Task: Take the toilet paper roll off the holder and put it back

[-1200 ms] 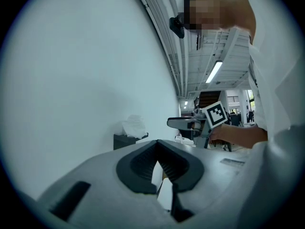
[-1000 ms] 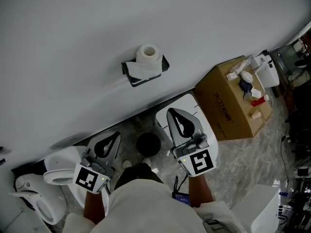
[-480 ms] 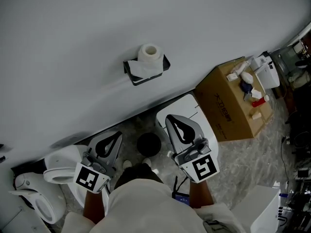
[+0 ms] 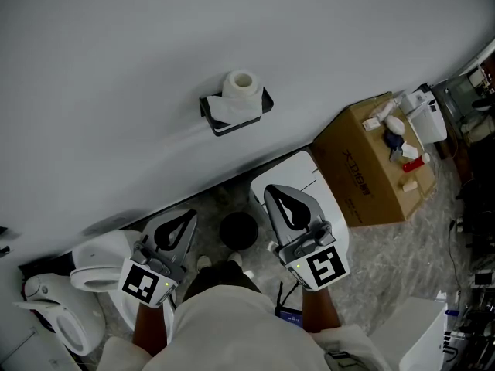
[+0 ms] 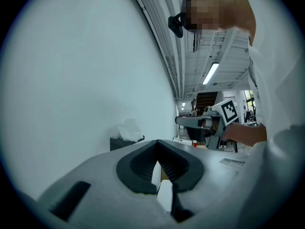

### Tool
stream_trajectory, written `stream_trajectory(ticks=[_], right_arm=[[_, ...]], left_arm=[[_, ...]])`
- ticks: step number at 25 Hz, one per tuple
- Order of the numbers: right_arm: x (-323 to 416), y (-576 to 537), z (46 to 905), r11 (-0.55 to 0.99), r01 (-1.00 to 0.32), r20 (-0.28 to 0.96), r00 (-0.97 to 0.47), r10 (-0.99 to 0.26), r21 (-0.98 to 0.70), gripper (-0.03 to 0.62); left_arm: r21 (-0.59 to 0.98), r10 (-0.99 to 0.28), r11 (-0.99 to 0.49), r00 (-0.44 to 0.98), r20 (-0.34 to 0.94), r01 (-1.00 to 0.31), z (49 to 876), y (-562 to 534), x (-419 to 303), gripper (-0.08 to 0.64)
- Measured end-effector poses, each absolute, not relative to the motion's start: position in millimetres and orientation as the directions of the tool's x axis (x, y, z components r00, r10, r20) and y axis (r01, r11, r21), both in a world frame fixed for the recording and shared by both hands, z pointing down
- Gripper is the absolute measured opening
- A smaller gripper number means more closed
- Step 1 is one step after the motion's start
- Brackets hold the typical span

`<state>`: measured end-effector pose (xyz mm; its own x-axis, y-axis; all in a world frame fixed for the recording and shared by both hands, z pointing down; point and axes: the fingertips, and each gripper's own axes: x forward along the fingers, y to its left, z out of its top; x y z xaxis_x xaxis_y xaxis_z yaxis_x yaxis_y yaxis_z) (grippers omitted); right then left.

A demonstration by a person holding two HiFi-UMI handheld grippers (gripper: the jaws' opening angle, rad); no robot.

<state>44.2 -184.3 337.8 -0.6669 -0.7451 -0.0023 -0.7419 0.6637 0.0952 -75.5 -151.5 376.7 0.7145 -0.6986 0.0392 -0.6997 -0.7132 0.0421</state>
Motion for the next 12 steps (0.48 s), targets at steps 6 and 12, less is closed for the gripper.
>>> stream_trajectory(ticks=[6,12], right_arm=[[43.7,-182.9,334.6,0.668,-0.738,-0.006,-0.672,-0.741,0.100,0.000],[43.9,-182.9,334.5,0.667,-0.738,-0.007,-0.671,-0.741,0.101,0.000]], left_arm=[[0.045,-0.699,-0.713,0.714,0.033,-0.700,372.5,-152.0,-73.5,0.006],[0.030,-0.690,-0.722,0.723,0.043,-0.691,376.4,-151.3,-73.2,0.006]])
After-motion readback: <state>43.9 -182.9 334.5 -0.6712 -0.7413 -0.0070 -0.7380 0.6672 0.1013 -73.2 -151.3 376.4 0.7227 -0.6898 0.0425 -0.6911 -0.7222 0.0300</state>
